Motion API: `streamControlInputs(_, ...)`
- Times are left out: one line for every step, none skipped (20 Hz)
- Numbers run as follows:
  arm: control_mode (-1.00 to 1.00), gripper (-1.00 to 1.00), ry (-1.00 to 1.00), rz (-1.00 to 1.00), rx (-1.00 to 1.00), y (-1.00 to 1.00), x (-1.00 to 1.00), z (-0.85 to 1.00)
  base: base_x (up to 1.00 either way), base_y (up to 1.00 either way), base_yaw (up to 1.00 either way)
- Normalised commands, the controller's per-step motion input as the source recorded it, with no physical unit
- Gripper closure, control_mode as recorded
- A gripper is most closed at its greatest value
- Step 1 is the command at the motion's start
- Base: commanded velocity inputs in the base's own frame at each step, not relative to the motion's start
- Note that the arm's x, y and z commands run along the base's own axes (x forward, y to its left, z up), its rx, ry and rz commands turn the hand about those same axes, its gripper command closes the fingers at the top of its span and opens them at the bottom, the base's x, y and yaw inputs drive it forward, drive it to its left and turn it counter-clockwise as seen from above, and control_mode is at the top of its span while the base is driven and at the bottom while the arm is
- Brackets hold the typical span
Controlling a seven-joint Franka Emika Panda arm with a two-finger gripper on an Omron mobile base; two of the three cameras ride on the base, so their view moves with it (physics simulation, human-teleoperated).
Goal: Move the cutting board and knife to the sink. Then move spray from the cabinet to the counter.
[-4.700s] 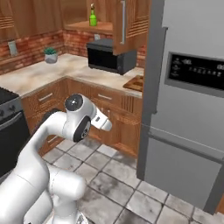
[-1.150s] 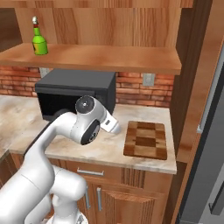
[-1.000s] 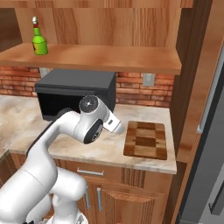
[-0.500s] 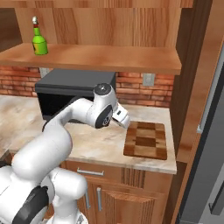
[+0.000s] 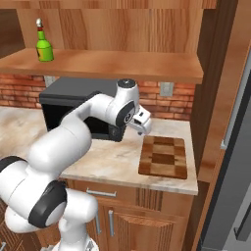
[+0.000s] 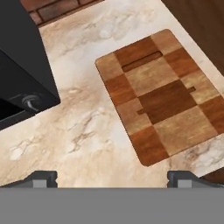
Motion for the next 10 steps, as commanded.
streamControlInputs(-1.00,-1.00,-0.06,0.05,0.00,-0.23,0.00,-0.03,0.00,0.00,0.00)
streamControlInputs(-1.00,-1.00,-0.10,0.07,0.00,-0.31,0.03,-0.04,0.00,0.00,0.00)
streamControlInputs(-1.00,-1.00,-0.11,0.08,0.00,-0.34,0.12,-0.08,0.00,0.00,0.00)
streamControlInputs(-1.00,-1.00,-0.05,0.10,0.00,-0.38,0.26,-0.08,0.00,0.00,0.00)
streamControlInputs(-1.00,-1.00,-0.03,0.11,0.00,-0.38,0.29,-0.06,0.00,0.00,0.00)
streamControlInputs(-1.00,-1.00,-0.02,0.11,0.00,-0.36,0.24,-0.06,0.00,0.00,0.00)
streamControlInputs(-1.00,-1.00,-0.01,0.11,0.00,-0.33,0.25,-0.04,0.00,0.00,0.00)
streamControlInputs(-1.00,-1.00,0.00,0.09,0.00,-0.31,0.33,-0.03,0.00,0.00,0.00)
streamControlInputs(-1.00,-1.00,0.00,0.09,0.00,-0.29,0.34,-0.04,0.00,0.00,0.00)
streamControlInputs(-1.00,-1.00,0.00,0.09,0.00,-0.28,0.35,-0.04,0.00,0.00,0.00)
